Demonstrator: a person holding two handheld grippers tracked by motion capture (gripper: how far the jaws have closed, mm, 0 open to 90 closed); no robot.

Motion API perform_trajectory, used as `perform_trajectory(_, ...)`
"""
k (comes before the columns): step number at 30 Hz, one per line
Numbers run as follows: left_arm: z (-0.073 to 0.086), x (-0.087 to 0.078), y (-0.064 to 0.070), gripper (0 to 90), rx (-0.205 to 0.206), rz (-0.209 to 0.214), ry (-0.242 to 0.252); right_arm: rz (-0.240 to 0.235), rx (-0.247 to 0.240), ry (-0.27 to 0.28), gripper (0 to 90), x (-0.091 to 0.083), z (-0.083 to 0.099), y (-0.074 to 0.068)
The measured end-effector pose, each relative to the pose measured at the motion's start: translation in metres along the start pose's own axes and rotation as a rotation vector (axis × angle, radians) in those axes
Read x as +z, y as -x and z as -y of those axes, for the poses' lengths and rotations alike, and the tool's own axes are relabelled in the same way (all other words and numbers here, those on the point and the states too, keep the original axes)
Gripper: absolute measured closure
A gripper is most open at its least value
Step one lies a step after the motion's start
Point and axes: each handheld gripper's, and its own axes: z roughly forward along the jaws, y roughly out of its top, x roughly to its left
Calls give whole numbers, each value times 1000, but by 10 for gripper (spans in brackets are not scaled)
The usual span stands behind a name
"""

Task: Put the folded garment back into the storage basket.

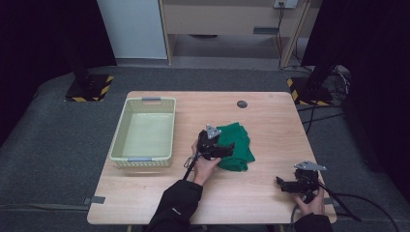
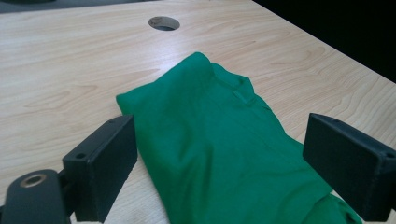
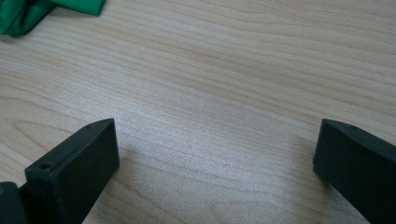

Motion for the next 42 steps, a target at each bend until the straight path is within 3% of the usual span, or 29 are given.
perform_trajectory(22, 11, 26, 4, 100, 1, -10, -65, 0, -2, 1, 2, 0, 0, 0)
perform_trajectory(29, 15, 33, -4, 99, -37, -5, -95, 0, -1, 1, 2, 0, 0, 0)
perform_trajectory(42, 21, 41, -6, 115, -40, -16, -135, 0, 0, 0, 2, 0, 0, 0)
